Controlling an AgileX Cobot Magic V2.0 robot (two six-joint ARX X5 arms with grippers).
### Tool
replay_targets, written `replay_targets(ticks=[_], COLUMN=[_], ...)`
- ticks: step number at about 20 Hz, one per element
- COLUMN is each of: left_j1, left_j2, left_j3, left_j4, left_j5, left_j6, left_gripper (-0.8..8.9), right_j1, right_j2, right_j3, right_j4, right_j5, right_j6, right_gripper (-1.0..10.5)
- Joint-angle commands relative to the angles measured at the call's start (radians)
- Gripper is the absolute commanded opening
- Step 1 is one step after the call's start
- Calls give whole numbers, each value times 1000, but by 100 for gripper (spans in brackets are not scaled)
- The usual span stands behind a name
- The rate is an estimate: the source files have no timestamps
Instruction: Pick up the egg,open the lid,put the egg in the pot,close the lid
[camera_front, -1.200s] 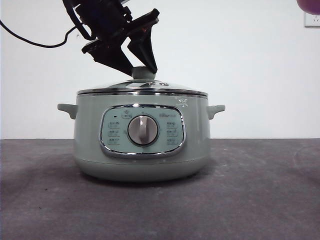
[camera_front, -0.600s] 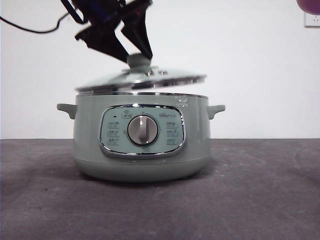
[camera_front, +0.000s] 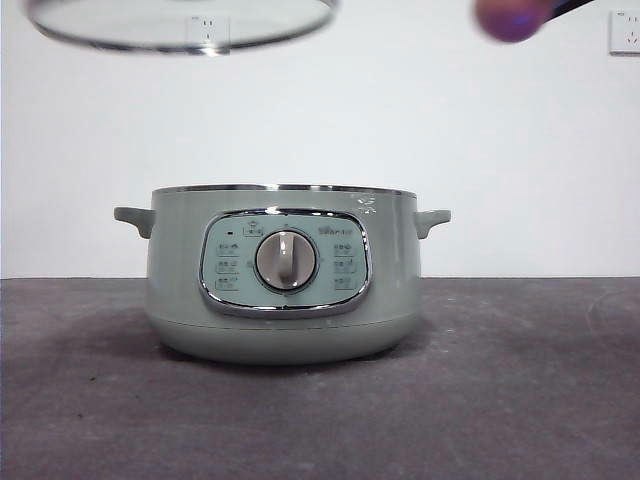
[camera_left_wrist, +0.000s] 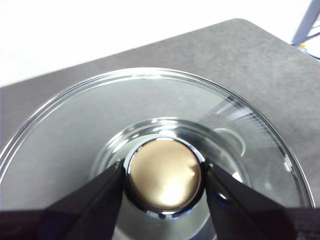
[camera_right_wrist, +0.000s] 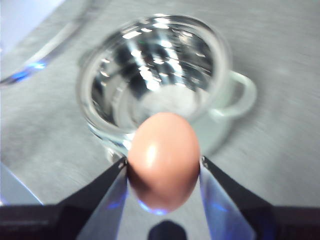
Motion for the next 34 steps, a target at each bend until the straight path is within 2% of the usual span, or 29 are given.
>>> replay_targets(ticks=[1,5,10,14,18,29,30,31,33,34], left_j1=[8,8,8,8,8,7,7,7,7,7], left_j2=[-85,-208,-292,-325,-331,-331,-331,-331,-330,-324], left_j3=[3,3,3,3,3,3,3,3,3,3], left_j4=[-45,-140,-225,-248,-259,-270,-274,-276,-276,-275], left_j5=[-29,-51,-51,-50,-50,-42,-42,-42,-42,-42], left_j6=[48,48,40,20,19,20,20,20,21,21], left_gripper=[-8,-8,-8,-8,-8,-8,-8,-8,-8,-8], right_j1=[35,90,129,159,177,181,182,186,188,187], right_j2=[110,378,708,894,980,1043,1043,1043,1016,986], right_j3=[40,200,439,536,536,536,536,536,536,536], right_j4=[84,161,161,188,214,131,124,132,153,157], right_j5=[-7,-6,4,57,155,157,154,153,161,163], right_j6=[-2,-39,-95,-188,-277,-299,-301,-299,-273,-251], right_gripper=[-17,-17,-17,-17,-17,-16,11,150,501,509])
